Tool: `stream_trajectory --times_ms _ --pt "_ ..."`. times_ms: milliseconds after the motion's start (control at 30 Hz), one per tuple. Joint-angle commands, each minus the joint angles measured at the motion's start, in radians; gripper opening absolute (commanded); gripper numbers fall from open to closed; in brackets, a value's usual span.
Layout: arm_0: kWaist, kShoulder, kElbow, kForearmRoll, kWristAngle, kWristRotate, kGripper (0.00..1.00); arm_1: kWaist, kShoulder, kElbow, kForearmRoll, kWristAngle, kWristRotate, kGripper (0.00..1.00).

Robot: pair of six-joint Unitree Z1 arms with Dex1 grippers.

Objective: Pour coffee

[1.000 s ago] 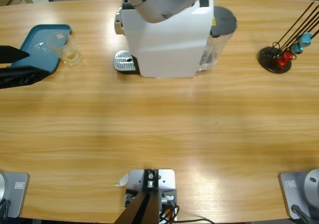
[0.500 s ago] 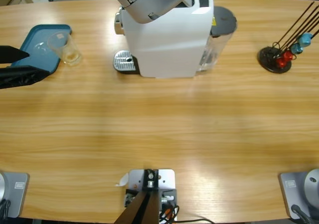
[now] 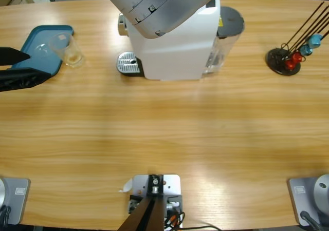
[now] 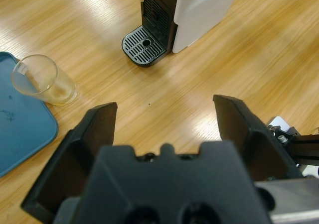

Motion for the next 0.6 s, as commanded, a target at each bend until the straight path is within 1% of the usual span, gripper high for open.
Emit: stream_trajectory --times_ms 33,600 --pt "-0.011 0.028 0.035 -0.011 -0.011 0.016 0.813 0.049 0.147 0.062 0.016 0.068 0.03 0.0" --pt "-0.011 0.026 0.035 -0.007 -0.01 0.016 0.813 0.052 0.193 0.066 0.017 0.102 0.087 0.0"
